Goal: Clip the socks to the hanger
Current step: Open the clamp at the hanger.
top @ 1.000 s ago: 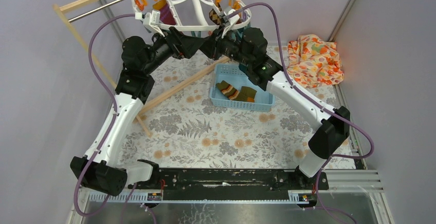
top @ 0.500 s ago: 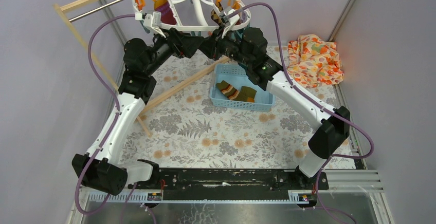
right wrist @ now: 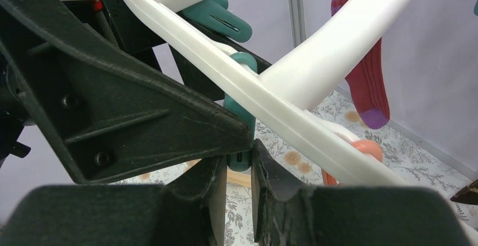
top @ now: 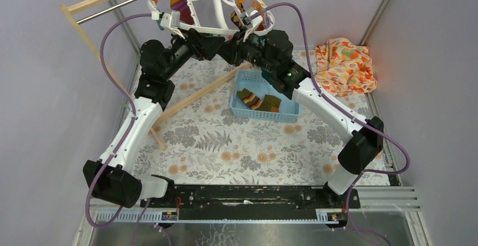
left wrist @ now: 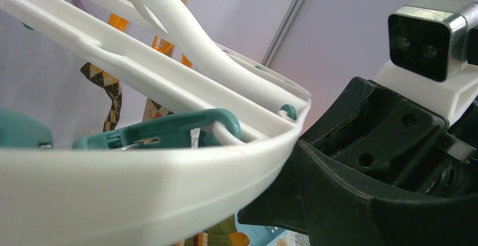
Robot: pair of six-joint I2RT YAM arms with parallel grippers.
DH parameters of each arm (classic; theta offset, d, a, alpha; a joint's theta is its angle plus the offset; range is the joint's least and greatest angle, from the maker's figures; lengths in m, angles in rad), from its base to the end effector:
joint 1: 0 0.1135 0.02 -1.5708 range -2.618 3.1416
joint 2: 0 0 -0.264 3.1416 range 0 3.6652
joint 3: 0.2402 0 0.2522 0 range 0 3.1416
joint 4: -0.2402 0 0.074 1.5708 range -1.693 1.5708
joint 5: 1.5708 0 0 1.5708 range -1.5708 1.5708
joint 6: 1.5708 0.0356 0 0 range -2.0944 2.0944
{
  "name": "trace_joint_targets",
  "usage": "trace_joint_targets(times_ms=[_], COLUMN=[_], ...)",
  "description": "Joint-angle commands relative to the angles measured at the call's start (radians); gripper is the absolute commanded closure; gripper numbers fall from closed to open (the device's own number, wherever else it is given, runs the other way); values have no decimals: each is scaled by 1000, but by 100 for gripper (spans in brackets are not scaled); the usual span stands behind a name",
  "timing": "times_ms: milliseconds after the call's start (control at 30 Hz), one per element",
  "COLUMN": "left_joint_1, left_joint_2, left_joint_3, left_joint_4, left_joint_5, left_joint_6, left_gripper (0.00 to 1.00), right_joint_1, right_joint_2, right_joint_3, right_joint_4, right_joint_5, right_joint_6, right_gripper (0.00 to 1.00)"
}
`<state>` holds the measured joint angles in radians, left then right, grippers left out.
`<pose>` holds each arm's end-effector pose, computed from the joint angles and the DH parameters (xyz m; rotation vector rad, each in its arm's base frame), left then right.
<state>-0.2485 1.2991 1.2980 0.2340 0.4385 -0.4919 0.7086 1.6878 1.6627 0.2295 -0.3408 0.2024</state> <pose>0.2847 -0.0878 0.4521 0.2165 1.4036 -0.9096 0.2979 0.2710 0.4514 -0.6459 1.2991 0.9865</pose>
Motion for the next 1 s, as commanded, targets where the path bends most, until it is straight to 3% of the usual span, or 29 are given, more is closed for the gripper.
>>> trace_joint_targets(times_ms=[0, 333, 533, 667, 767, 800, 967], left_joint_1=[-6, -6, -5, -5, -5, -5, -3], left_joint_2=[20, -12, -20, -27, -31, -32, -37], left_joint_3=[27, 1, -7, -14, -17, -18, -21], left_joint_4=[49, 91, 116, 124, 124, 125, 132], left_joint_5=[16, 9, 9, 3, -9, -7, 4], left_joint_6=[3, -18, -28, -35, -46, -46, -56], left_gripper=[23, 47, 50, 70, 96, 100, 100], right_joint_1=[9, 9, 9, 9, 9, 9, 8], right_joint_2=[-4, 0, 8, 9, 11, 12, 10], right_joint_3=[46, 38, 39, 37, 35, 35, 32], right_joint_4=[33, 39, 36, 36, 36, 34, 34], right_joint_5=[-43, -49, -52, -55, -55, -54, -52], right_joint_6=[3, 6, 8, 6, 7, 6, 4], right_gripper=[100, 100, 100, 100, 100, 100, 100])
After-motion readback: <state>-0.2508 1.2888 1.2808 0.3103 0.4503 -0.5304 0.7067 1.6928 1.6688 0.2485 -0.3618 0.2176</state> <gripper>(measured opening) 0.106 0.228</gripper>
